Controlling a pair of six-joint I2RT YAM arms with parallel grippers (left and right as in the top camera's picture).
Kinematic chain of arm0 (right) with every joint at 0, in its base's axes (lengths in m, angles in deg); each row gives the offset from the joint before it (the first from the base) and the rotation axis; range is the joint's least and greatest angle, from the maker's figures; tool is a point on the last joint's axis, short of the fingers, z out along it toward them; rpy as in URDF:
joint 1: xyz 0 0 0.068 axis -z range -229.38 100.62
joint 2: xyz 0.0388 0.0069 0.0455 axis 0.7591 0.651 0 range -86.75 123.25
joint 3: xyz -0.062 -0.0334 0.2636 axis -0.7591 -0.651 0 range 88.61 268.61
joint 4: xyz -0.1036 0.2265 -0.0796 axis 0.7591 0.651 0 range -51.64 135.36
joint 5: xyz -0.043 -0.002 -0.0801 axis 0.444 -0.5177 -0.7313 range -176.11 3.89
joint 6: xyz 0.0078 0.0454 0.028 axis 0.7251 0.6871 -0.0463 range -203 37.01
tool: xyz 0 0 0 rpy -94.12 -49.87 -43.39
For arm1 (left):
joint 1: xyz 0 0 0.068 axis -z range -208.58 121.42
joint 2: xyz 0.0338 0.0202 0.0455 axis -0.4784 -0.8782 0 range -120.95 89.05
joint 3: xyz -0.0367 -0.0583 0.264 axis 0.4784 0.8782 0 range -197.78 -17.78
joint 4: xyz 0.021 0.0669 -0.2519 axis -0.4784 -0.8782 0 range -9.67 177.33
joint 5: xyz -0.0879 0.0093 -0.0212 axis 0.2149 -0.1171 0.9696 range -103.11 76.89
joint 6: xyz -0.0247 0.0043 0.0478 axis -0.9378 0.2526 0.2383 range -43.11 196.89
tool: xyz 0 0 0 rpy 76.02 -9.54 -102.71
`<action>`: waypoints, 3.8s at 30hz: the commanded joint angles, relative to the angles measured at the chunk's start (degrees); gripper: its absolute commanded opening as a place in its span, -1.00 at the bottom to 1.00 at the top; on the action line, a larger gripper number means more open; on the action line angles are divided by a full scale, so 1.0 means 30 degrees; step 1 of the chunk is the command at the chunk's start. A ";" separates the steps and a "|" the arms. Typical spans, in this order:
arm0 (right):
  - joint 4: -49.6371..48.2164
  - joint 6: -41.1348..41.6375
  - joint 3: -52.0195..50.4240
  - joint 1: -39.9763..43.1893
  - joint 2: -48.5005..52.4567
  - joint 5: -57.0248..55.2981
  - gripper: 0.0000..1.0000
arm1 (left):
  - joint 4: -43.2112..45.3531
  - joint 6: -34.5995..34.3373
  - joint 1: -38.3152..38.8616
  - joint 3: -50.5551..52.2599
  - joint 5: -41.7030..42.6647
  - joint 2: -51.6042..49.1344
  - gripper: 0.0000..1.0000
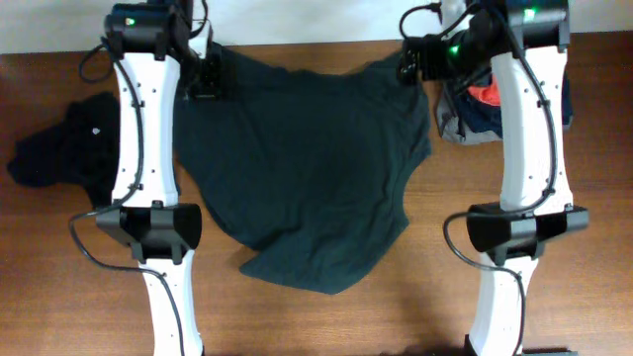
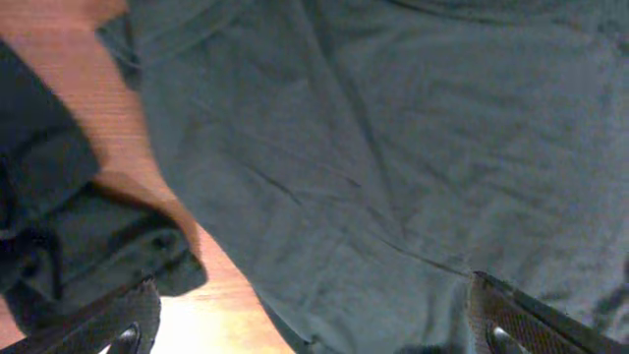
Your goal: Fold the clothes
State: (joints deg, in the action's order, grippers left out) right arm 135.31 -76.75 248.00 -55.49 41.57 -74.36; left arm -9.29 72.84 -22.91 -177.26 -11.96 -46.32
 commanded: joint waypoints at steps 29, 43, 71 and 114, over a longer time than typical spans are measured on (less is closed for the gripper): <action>-1.2160 0.1253 -3.0170 -0.0102 -0.9857 0.2324 0.01 | 0.9938 -0.2783 -0.0466 2.2411 -0.3628 1.2167 0.98; -1.7886 0.3781 -3.3995 -0.1450 -0.9806 0.0765 0.00 | 1.1285 -0.2769 -0.0481 2.2899 -0.3708 1.2145 0.98; -1.8185 0.6098 -3.4082 -0.2455 -0.8888 -0.3220 -0.92 | 1.1183 -0.2769 -0.0481 2.2899 -0.3694 1.2145 0.98; -1.2932 0.1180 -2.5820 0.3002 -0.8896 -0.0976 0.61 | 2.5747 -0.1552 -0.0481 3.3427 -0.2193 1.1453 -0.01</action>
State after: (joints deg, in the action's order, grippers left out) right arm 96.31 -72.71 169.73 -45.90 14.79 -77.62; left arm 65.31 67.27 -24.15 -79.49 -18.87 -10.82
